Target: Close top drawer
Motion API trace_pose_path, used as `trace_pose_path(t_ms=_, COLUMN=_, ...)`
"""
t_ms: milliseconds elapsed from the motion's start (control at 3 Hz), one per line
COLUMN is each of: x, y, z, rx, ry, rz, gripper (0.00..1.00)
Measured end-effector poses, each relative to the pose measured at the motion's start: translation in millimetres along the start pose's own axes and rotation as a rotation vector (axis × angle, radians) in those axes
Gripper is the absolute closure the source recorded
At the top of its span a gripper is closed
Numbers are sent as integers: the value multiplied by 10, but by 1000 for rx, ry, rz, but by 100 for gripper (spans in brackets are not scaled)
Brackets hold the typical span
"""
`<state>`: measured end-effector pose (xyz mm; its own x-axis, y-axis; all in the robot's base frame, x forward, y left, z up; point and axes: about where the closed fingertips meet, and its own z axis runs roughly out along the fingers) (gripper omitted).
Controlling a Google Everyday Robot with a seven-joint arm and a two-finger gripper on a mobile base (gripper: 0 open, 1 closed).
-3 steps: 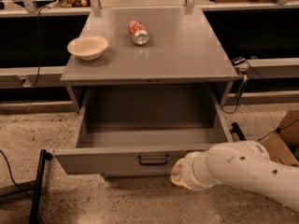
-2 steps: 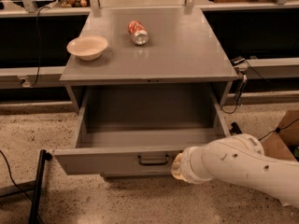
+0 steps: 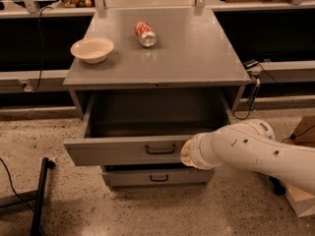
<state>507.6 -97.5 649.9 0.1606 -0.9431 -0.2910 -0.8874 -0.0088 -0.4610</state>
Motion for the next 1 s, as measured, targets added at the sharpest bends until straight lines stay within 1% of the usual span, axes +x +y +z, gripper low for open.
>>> trace_pose_path(t_ms=333, x=-1, y=-7, z=-3, rx=3, ry=6, rz=-2, gripper=100)
trace_pose_path(t_ms=667, x=109, y=-252, z=51, rx=18, ry=29, rz=-58, gripper=100)
trace_pose_path(t_ms=1000, x=260, y=-600, z=96, rx=56, ry=43, rz=-107, gripper=100)
